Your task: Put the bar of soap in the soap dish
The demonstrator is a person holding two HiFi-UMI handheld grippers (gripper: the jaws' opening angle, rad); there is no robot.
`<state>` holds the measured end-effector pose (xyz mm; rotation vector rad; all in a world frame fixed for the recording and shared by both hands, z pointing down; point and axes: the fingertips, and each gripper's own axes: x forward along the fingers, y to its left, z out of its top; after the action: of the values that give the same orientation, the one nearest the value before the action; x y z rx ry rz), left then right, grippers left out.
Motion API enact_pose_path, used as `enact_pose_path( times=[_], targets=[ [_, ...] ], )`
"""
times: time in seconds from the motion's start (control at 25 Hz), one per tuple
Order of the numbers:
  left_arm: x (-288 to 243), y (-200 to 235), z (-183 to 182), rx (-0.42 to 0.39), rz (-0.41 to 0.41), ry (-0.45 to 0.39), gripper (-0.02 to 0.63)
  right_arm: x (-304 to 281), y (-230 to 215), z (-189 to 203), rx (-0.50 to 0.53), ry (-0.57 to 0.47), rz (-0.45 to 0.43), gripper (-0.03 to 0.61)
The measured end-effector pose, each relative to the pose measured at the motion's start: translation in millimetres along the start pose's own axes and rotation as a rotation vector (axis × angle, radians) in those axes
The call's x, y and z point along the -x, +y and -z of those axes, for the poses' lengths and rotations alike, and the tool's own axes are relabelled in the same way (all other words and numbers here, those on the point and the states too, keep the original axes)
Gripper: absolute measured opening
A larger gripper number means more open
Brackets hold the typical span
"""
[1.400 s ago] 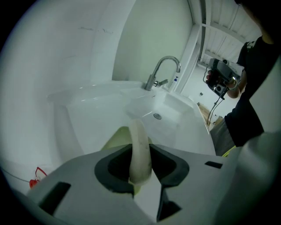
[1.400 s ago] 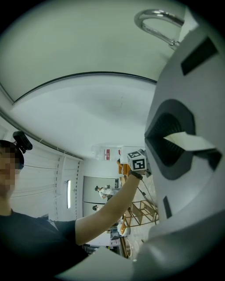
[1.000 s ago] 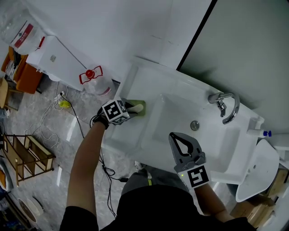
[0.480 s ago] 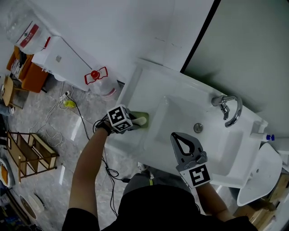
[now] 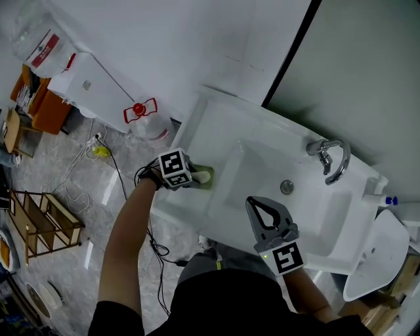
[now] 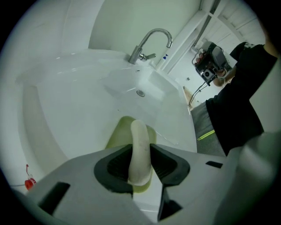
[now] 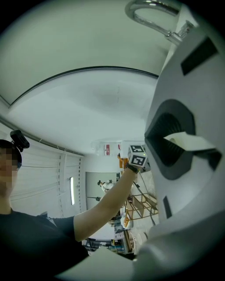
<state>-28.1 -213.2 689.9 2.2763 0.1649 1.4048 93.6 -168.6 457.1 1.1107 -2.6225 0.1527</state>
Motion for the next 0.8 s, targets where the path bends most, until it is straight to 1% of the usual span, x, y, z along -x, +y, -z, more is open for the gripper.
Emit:
enact_pose_path(
  times=[0.04, 0.08, 0.12, 0.24, 0.28, 0.36, 0.52, 0.64, 0.76, 0.8],
  targets=[
    [3, 3, -2, -0.004, -0.016, -0.003, 0.142, 1, 0, 0, 0.000, -0.001, 0.002, 0.012],
    [5, 5, -4, -0.008, -0.028, -0.004, 0.168, 1, 0, 0, 0.002, -0.005, 0.003, 0.012],
    [7, 6, -5, -0.018, -0.039, 0.002, 0.173, 2, 0, 0, 0.004, -0.009, 0.003, 0.012],
    [11, 10, -4, -0.063, -0.082, 0.039, 0.238, 2, 2, -3, 0.007, -0.016, 0.001, 0.012],
    [12, 11, -4, -0.072, -0.097, 0.038, 0.251, 2, 3, -4, 0.007, -0.017, 0.000, 0.012],
    [19, 13, -8, -0.076, -0.125, -0.004, 0.284, 2, 5, -6, 0.004, -0.021, 0.001, 0.012],
    [41, 18, -20, -0.050, -0.190, -0.117, 0.284, 2, 9, -8, 0.016, -0.027, -0.002, 0.012],
    [49, 15, -15, -0.052, -0.233, -0.134, 0.281, 2, 16, -14, 0.031, -0.041, -0.011, 0.012],
    [55, 11, -11, -0.034, -0.267, -0.177, 0.259, 3, 24, -20, 0.045, -0.049, -0.018, 0.012],
    [58, 9, -10, -0.023, -0.279, -0.199, 0.240, 3, 27, -22, 0.050, -0.051, -0.019, 0.012]
  ],
)
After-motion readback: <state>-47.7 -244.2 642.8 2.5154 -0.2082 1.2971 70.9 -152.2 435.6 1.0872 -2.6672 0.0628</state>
